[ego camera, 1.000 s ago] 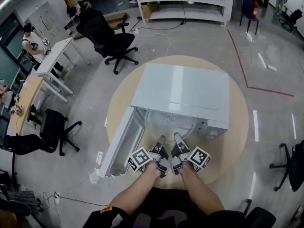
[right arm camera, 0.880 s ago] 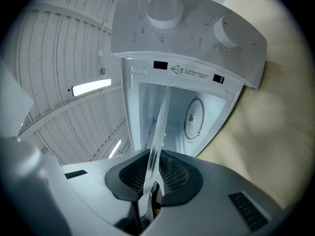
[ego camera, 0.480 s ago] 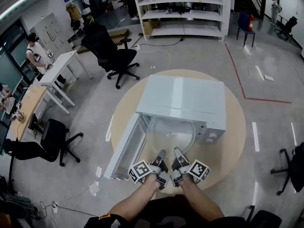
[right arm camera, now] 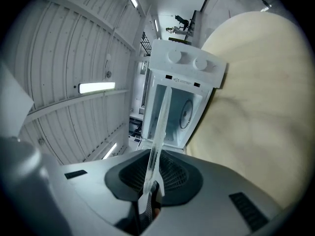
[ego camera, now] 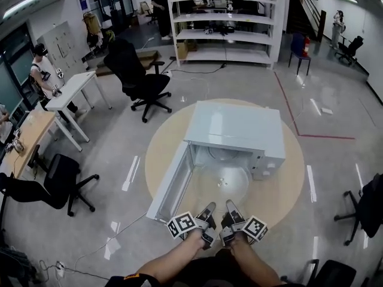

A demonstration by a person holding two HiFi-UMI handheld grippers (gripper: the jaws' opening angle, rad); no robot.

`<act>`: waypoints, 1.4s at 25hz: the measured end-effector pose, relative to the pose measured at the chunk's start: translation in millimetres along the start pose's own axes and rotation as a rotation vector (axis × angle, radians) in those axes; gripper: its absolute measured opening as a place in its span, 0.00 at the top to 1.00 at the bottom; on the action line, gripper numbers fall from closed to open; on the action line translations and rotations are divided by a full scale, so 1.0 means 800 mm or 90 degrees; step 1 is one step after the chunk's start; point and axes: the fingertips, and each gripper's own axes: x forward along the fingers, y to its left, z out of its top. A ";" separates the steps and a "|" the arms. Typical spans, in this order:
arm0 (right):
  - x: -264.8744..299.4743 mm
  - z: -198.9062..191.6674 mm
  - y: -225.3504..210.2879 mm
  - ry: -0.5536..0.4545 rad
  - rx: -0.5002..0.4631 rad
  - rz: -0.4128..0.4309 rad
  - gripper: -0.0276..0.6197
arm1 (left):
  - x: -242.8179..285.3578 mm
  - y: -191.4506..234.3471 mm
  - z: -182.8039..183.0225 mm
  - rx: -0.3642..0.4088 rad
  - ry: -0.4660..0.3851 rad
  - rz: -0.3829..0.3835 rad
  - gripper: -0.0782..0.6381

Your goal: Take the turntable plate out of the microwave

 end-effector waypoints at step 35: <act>-0.128 -0.039 -0.158 -0.049 0.076 -0.133 0.87 | -0.006 0.139 -0.131 -0.036 0.104 0.088 0.75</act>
